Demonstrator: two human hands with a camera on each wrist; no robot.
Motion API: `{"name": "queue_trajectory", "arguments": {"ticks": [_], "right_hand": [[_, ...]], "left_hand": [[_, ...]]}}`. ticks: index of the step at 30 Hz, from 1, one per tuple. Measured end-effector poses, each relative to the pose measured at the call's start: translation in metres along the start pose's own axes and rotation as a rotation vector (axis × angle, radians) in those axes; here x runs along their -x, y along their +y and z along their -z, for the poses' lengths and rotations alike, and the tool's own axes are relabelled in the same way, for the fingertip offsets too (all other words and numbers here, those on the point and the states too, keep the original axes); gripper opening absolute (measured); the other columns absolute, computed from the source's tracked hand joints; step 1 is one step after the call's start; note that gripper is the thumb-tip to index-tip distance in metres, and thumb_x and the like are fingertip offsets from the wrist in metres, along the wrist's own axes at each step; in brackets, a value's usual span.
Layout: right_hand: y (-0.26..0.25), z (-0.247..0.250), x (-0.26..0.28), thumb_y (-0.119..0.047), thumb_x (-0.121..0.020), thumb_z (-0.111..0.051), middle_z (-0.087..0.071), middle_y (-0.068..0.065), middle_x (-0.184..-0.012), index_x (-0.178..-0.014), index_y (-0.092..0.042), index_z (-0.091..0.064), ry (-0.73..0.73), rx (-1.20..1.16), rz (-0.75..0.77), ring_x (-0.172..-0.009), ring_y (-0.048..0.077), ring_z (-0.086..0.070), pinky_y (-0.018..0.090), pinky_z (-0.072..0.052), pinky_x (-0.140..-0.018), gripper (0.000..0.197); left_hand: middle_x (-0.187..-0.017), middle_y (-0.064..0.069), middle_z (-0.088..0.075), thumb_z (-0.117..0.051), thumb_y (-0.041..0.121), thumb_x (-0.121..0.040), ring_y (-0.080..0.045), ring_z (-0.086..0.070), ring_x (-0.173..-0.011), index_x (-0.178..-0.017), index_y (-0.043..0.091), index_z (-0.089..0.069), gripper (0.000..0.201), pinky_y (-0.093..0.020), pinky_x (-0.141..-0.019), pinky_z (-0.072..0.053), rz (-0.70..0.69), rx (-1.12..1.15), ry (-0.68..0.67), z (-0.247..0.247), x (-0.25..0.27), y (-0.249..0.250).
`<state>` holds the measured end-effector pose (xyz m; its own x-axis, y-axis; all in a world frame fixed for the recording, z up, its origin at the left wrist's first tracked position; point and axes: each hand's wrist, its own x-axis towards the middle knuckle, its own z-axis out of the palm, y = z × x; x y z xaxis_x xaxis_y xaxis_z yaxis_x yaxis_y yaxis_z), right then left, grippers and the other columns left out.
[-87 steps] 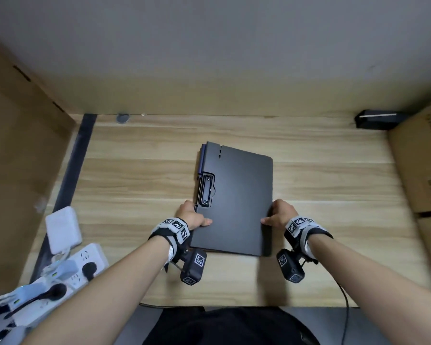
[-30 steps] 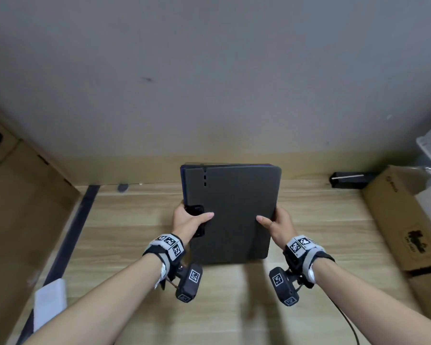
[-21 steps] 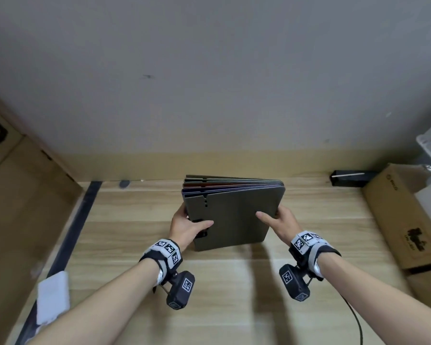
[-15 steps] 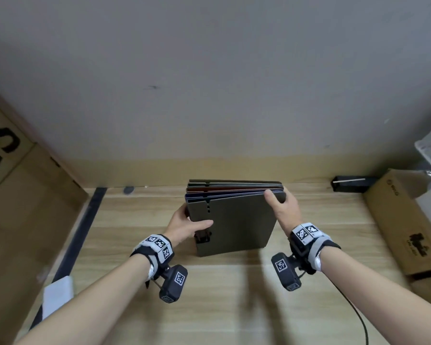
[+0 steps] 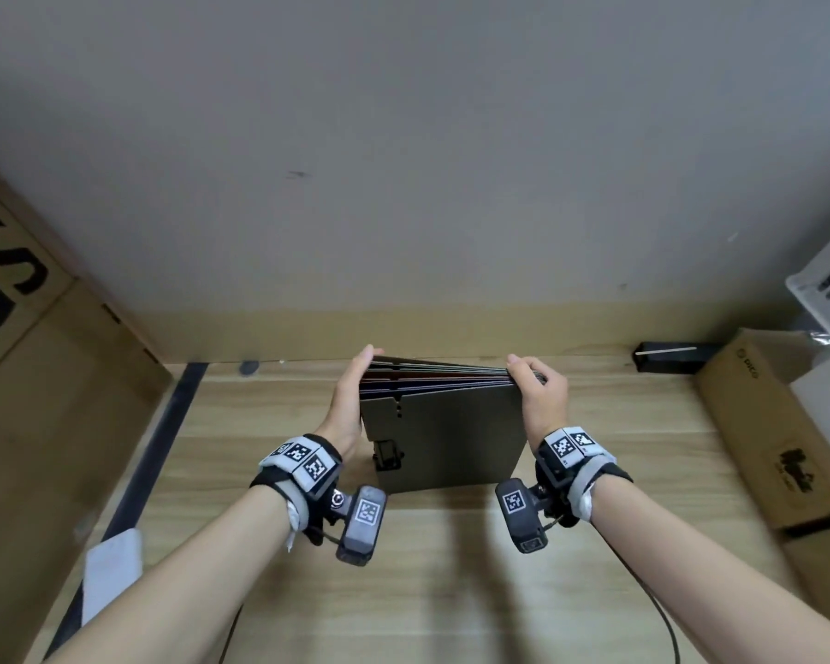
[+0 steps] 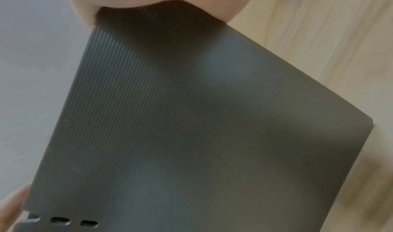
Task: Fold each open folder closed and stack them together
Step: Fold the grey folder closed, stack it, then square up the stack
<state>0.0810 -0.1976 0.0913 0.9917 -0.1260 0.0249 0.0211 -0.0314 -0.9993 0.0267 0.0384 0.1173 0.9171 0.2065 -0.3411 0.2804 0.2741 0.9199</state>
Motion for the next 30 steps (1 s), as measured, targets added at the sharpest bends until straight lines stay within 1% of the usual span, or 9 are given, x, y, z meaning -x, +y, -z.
{"name": "queue_trajectory", "arguments": {"ticks": [4,7,9,12,14,20,23,25,30], "right_hand": [[-0.002,-0.001,0.003,-0.034,-0.084,-0.063,-0.039,0.0,-0.063,-0.061,-0.014,-0.052,-0.002,-0.013,-0.03,-0.066,0.017,-0.034,0.032,-0.025,-0.066,0.033],[0.0,-0.001,0.003,-0.035,-0.084,-0.062,-0.047,-0.014,-0.059,-0.064,-0.013,-0.054,0.023,-0.012,-0.037,-0.065,0.011,-0.041,0.031,-0.03,-0.068,0.031],[0.003,-0.001,0.0,-0.038,-0.085,-0.061,-0.053,-0.011,-0.065,-0.07,-0.007,-0.057,0.024,-0.009,-0.037,-0.07,0.012,-0.046,0.033,-0.034,-0.072,0.034],[0.003,-0.002,-0.003,-0.04,-0.084,-0.06,-0.059,-0.001,-0.076,-0.078,-0.005,-0.062,0.031,0.011,-0.024,-0.077,0.014,-0.05,0.034,-0.037,-0.076,0.036],[0.003,-0.003,-0.004,-0.039,-0.084,-0.059,-0.061,0.0,-0.078,-0.079,-0.006,-0.064,0.045,0.02,-0.015,-0.077,0.014,-0.051,0.034,-0.038,-0.076,0.034],[0.001,-0.004,0.002,-0.031,-0.088,-0.058,-0.03,0.0,-0.063,-0.064,-0.009,-0.046,0.045,0.005,0.033,-0.063,0.019,-0.026,0.033,-0.02,-0.062,0.035],[-0.002,-0.002,0.006,-0.029,-0.091,-0.059,-0.024,-0.008,-0.059,-0.057,-0.019,-0.036,0.018,-0.013,0.029,-0.057,0.01,-0.023,0.03,-0.019,-0.06,0.042],[0.0,0.0,0.005,-0.037,-0.091,-0.061,-0.029,-0.009,-0.058,-0.057,-0.021,-0.039,-0.013,-0.035,0.004,-0.058,0.01,-0.028,0.03,-0.022,-0.062,0.044],[0.008,0.021,0.004,-0.054,-0.071,-0.069,-0.068,-0.014,-0.084,-0.086,-0.025,-0.066,-0.194,0.076,-0.013,-0.081,0.002,-0.062,0.017,-0.045,-0.08,0.033]], "left_hand": [[-0.151,0.0,-0.048,-0.054,0.089,-0.064,-0.021,-0.044,-0.138,-0.137,0.03,-0.056,0.094,-0.052,-0.116,-0.027,0.099,-0.012,0.08,-0.002,-0.006,-0.009],[-0.154,0.002,-0.041,-0.048,0.085,-0.065,-0.021,-0.038,-0.142,-0.146,0.025,-0.046,0.1,-0.052,-0.118,-0.025,0.122,0.005,0.166,0.0,-0.018,-0.017],[-0.148,-0.004,-0.05,-0.048,0.077,-0.071,-0.022,-0.047,-0.135,-0.14,0.018,-0.053,0.09,-0.047,-0.115,-0.033,0.082,-0.029,0.178,-0.008,-0.005,-0.002],[-0.114,-0.011,-0.067,-0.037,0.031,-0.102,-0.024,-0.062,-0.104,-0.112,0.009,-0.065,0.037,-0.032,-0.086,-0.051,-0.045,-0.077,0.193,-0.016,0.006,0.013],[-0.112,-0.01,-0.067,-0.033,0.018,-0.103,-0.024,-0.062,-0.103,-0.107,0.012,-0.067,0.035,-0.033,-0.083,-0.05,-0.078,-0.101,0.203,-0.017,0.006,0.014],[-0.084,-0.006,-0.063,-0.042,0.015,-0.096,-0.022,-0.059,-0.084,-0.081,0.012,-0.063,0.026,-0.035,-0.08,-0.046,-0.143,-0.029,0.27,-0.02,0.003,0.005],[-0.08,0.011,-0.058,-0.044,0.024,-0.102,-0.003,-0.055,-0.078,-0.073,0.021,-0.056,0.031,-0.019,-0.075,-0.041,-0.158,0.012,0.296,-0.027,0.005,0.002],[-0.08,0.013,-0.057,-0.045,0.027,-0.103,0.002,-0.051,-0.077,-0.074,0.022,-0.057,0.031,-0.017,-0.074,-0.038,-0.17,-0.023,0.307,-0.027,0.004,0.001],[-0.081,-0.008,-0.057,-0.045,0.023,-0.096,-0.021,-0.052,-0.082,-0.073,0.015,-0.059,0.028,-0.036,-0.08,-0.04,-0.222,-0.071,0.301,-0.02,-0.006,-0.002]]}}
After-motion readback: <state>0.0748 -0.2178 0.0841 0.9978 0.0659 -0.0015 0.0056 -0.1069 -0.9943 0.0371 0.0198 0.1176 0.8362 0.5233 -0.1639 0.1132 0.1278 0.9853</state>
